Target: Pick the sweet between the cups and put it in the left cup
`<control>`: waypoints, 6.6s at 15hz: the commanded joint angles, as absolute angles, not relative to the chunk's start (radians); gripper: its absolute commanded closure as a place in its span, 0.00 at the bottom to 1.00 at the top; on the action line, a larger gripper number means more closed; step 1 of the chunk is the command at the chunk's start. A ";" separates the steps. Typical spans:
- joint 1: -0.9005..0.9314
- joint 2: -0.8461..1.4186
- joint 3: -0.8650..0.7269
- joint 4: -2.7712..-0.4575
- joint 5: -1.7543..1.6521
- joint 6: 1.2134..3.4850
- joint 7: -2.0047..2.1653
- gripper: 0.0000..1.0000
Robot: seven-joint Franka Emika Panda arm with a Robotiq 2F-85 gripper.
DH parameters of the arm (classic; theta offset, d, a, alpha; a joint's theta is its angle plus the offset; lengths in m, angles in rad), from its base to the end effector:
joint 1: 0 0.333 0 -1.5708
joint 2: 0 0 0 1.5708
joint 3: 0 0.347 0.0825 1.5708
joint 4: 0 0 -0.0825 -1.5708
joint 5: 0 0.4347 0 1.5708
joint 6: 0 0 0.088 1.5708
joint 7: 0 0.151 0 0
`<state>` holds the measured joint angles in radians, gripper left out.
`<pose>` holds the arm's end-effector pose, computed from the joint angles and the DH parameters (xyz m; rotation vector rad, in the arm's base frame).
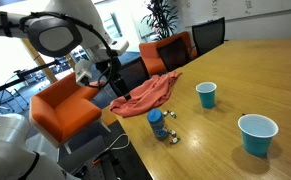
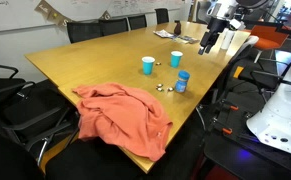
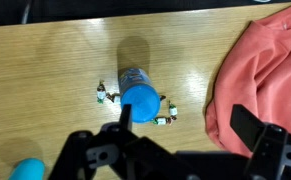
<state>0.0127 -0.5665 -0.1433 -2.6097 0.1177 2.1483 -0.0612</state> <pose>0.4099 -0.0408 0.4039 -2.9630 0.1640 -0.1680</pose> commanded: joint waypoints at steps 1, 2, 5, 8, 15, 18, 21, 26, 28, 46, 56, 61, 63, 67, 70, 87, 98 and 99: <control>-0.006 -0.565 -0.126 -2.608 0.129 2.145 -0.071 0.00; -0.006 -0.541 -0.110 -2.589 0.132 2.164 -0.036 0.00; -0.026 -0.413 -0.059 -2.505 0.140 2.327 0.120 0.00; -0.073 -0.235 -0.032 -2.375 0.099 2.481 0.258 0.00; -0.144 0.176 -0.094 -1.976 -0.124 2.512 0.660 0.00; -0.112 0.343 -0.178 -1.801 -0.148 2.483 0.800 0.00; -0.100 0.511 -0.233 -1.632 -0.103 2.460 0.896 0.00; -0.135 0.750 -0.207 -1.365 0.066 2.438 0.929 0.00; -0.134 0.831 -0.211 -1.260 0.107 2.399 0.962 0.00; -0.163 1.185 -0.256 -0.816 0.092 2.127 1.306 0.00; -0.196 1.224 -0.234 -0.776 0.103 2.128 1.286 0.00; -0.208 1.234 -0.215 -0.772 0.110 2.127 1.280 0.34; -0.212 1.236 -0.210 -0.770 0.109 2.125 1.281 0.50; -0.219 1.236 -0.204 -0.767 0.107 2.123 1.279 0.81; -0.214 1.227 -0.198 -0.780 0.107 2.119 1.272 0.99; -0.226 0.791 -0.019 -1.035 0.132 1.966 0.856 0.94; -0.137 0.644 -0.061 -1.412 0.145 2.161 0.684 0.94; -0.130 0.638 -0.063 -1.440 0.150 2.199 0.677 0.94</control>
